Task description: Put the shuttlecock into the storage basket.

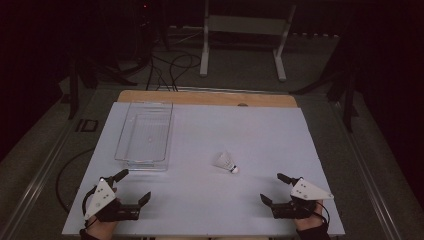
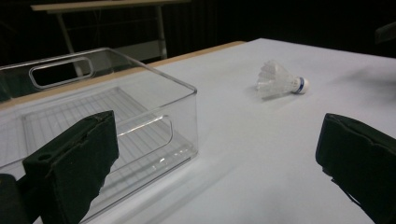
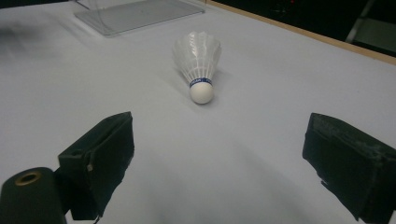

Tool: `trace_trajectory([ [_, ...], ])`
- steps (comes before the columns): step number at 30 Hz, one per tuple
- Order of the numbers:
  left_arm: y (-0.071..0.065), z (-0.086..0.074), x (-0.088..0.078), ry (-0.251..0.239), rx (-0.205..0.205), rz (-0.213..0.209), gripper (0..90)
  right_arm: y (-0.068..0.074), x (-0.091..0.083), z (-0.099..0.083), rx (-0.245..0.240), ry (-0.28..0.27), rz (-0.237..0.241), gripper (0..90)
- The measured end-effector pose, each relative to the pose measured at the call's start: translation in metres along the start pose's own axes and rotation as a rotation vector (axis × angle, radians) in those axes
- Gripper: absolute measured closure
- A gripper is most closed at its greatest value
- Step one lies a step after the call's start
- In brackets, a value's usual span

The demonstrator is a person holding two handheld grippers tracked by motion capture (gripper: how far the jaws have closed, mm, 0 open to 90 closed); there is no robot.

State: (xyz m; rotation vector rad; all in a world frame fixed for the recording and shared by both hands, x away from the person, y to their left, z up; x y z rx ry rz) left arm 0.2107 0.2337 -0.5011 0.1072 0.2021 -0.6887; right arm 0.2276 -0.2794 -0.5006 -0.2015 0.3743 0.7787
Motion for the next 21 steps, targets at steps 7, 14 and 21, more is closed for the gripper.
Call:
trace_trajectory([
  [7,0.0025,-0.0007,-0.0017,-0.005,-0.011,0.015,0.1,0.0004,-0.0006,0.0005,0.001,0.000,-0.010,9.0],
  [14,0.0004,-0.0005,-0.0002,0.002,-0.002,0.008,0.1,-0.0005,-0.0010,0.0004,0.009,0.003,-0.017,9.1],
  [21,0.0005,-0.0005,-0.0001,0.003,-0.006,0.006,0.1,-0.0003,-0.0009,0.0007,0.010,0.000,-0.017,9.0],
])
Point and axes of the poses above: each handheld gripper's, and its own axes: x roughly forward along the jaws, z roughly out of its top, y roughly to its left, the point moved 1 cm from there along x, roughly forward along the jaws, and after that the axes turned 1 degree about -y, right-handed, at the moved point
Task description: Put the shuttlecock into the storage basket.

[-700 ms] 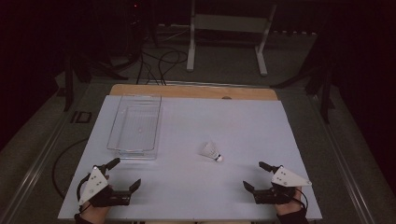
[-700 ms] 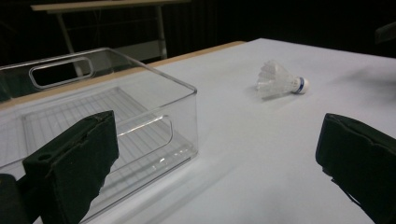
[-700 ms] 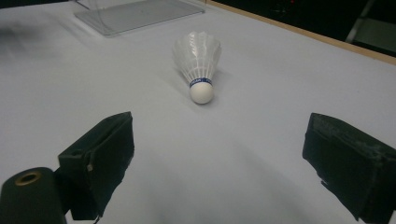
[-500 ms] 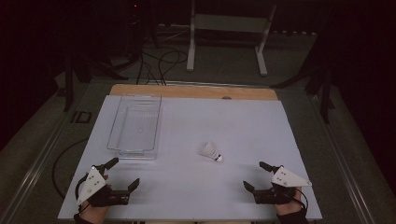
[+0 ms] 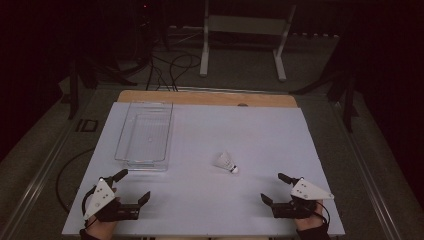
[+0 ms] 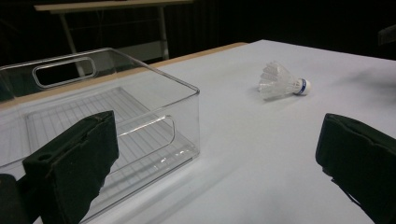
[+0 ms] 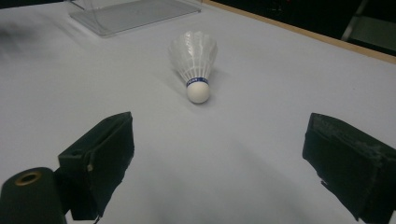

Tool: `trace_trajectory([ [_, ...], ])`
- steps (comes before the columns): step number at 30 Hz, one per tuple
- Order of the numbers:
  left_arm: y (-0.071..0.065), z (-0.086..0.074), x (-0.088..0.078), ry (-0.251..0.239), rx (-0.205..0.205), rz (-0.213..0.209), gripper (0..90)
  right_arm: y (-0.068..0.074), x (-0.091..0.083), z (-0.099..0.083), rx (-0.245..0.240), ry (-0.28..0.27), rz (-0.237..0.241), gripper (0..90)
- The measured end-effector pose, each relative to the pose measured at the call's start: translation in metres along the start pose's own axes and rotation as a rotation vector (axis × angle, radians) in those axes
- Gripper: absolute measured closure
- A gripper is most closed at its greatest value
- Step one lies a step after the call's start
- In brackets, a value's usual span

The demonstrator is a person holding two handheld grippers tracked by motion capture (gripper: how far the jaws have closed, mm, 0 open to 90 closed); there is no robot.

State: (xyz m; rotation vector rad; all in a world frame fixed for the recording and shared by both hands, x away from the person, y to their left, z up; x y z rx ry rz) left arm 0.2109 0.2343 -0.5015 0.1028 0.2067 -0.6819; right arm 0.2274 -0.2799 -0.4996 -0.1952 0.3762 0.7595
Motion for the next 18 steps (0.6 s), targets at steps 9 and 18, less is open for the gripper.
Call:
trace_trajectory([
  [9,0.0000,0.0003,-0.0002,-0.007,-0.005,-0.002,0.0,-0.0010,-0.0024,0.0007,0.016,0.005,-0.001,9.1],
  [18,0.0000,0.0004,0.0001,-0.009,-0.009,-0.008,0.0,-0.0019,-0.0056,0.0042,0.057,-0.015,0.006,8.2],
])
Point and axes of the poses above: each handheld gripper's, and its own axes: x roughly forward along the jaws, z roughly out of its top, y roughly to its left, the point moved 1 cm from there along x, roughly forward along the jaws, and after that the axes turned 1 degree about -y, right-handed, at the moved point
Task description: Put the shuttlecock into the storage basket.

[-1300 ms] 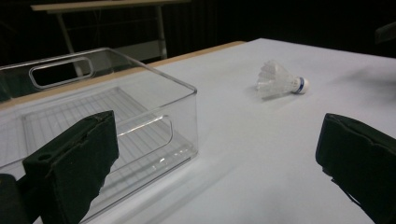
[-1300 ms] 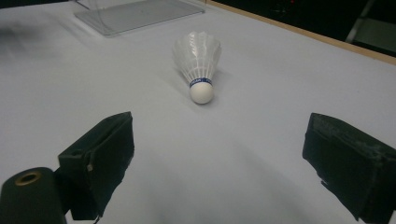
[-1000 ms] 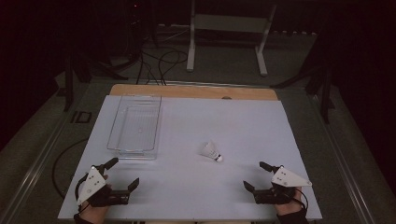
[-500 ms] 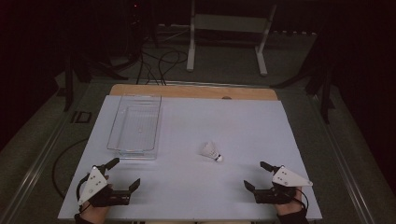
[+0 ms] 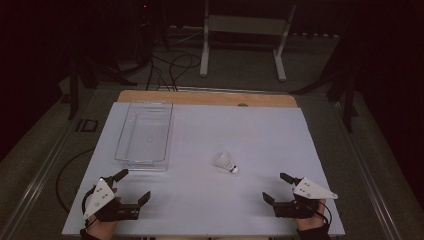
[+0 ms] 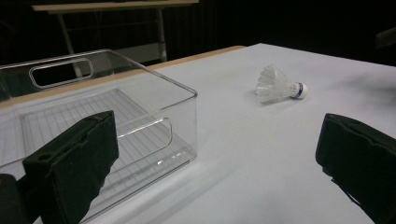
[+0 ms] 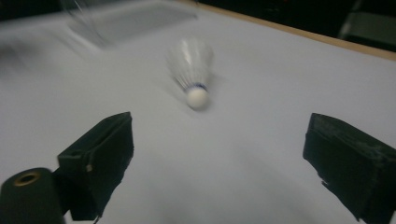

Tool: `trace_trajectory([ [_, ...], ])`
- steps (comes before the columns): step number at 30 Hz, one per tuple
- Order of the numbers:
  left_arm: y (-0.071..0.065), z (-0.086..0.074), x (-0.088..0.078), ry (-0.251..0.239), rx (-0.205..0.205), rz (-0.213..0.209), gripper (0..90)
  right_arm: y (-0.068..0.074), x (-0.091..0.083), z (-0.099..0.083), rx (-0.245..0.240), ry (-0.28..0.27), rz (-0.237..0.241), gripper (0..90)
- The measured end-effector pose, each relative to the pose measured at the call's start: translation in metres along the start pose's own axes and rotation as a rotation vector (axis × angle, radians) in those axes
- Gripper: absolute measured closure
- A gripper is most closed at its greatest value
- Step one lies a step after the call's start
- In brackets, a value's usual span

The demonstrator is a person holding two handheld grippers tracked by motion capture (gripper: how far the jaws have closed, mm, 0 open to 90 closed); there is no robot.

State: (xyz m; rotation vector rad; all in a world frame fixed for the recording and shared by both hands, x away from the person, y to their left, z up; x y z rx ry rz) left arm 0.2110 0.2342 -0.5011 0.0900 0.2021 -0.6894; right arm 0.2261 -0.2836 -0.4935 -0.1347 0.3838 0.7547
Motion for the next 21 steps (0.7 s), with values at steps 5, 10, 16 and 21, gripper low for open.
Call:
trace_trajectory([
  [5,0.000,0.000,0.000,-0.003,-0.004,-0.004,0.0,0.002,-0.009,0.014,0.009,-0.040,-0.011,7.8],
  [10,0.000,0.000,0.001,-0.003,-0.007,-0.009,0.1,0.003,-0.015,0.028,-0.012,-0.023,-0.034,7.8],
  [16,0.000,0.000,0.001,-0.002,-0.004,-0.010,0.0,0.003,-0.020,0.047,-0.034,-0.004,-0.016,7.7],
  [21,-0.001,0.000,0.001,0.000,0.000,-0.013,0.0,-0.003,-0.025,0.065,-0.051,-0.009,-0.014,7.6],
])
Point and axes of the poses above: each handheld gripper's, and its own axes: x roughly forward along the jaws, z roughly out of its top, y roughly to its left, the point moved 1 cm from there along x, roughly forward along the jaws, and after that the axes turned 1 degree about -y, right-handed, at the moved point
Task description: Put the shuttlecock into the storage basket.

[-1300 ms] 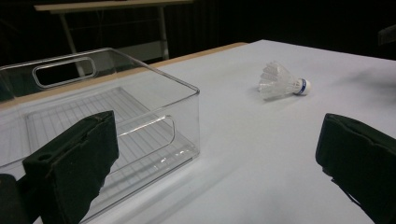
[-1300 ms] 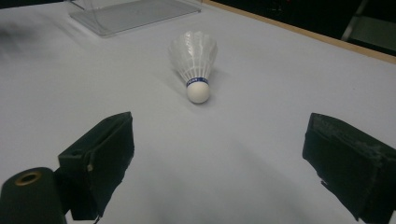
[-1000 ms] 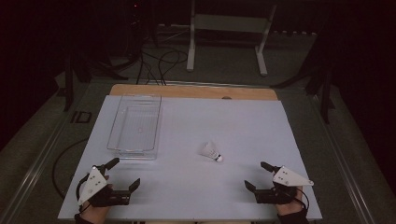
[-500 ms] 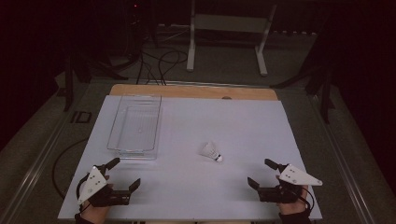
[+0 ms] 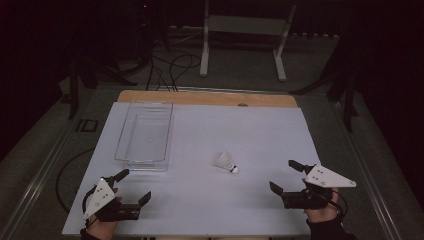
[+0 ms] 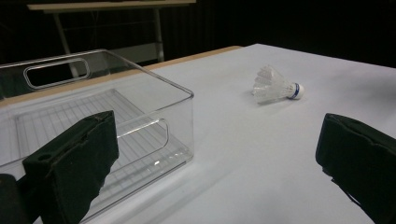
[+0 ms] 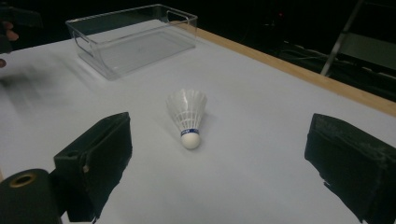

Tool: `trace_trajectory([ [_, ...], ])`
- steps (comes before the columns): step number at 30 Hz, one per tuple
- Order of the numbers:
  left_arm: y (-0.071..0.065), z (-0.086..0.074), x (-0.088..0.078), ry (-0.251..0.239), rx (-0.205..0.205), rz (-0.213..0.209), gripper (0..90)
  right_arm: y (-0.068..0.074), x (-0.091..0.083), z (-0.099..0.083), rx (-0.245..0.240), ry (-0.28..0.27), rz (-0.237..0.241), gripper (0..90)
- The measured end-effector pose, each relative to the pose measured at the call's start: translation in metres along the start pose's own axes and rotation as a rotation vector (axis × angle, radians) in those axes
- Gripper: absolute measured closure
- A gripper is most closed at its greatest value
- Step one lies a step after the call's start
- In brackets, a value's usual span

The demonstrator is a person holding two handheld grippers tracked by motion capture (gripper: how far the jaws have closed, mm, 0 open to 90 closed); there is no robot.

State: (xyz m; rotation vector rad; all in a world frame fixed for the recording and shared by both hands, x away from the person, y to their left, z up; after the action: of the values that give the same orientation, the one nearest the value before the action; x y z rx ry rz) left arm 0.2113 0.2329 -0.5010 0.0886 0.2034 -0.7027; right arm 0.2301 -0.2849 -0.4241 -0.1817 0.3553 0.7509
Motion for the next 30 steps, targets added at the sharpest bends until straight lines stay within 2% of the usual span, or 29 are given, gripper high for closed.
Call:
trace_trajectory([
  [4,0.000,0.000,0.000,0.003,0.003,0.000,0.1,-0.003,0.000,0.011,-0.016,0.008,0.001,7.6],
  [18,0.000,0.000,0.000,0.003,-0.001,-0.005,0.0,-0.002,0.018,0.039,-0.046,0.032,0.070,7.6],
  [30,0.000,0.000,0.001,0.002,-0.004,-0.013,0.1,0.005,0.037,0.052,-0.087,0.073,0.139,7.6],
])
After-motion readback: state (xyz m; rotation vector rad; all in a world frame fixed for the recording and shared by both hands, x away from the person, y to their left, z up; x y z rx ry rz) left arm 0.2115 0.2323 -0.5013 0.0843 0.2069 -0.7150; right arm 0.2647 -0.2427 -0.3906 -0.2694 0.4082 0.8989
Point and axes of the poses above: each handheld gripper's, and its own axes: x roughly forward along the jaws, z roughly out of its top, y roughly to its left, the point moved 1 cm from there along x, roughly forward along the jaws, and after that the axes turned 1 degree about -y, right-handed, at the moved point
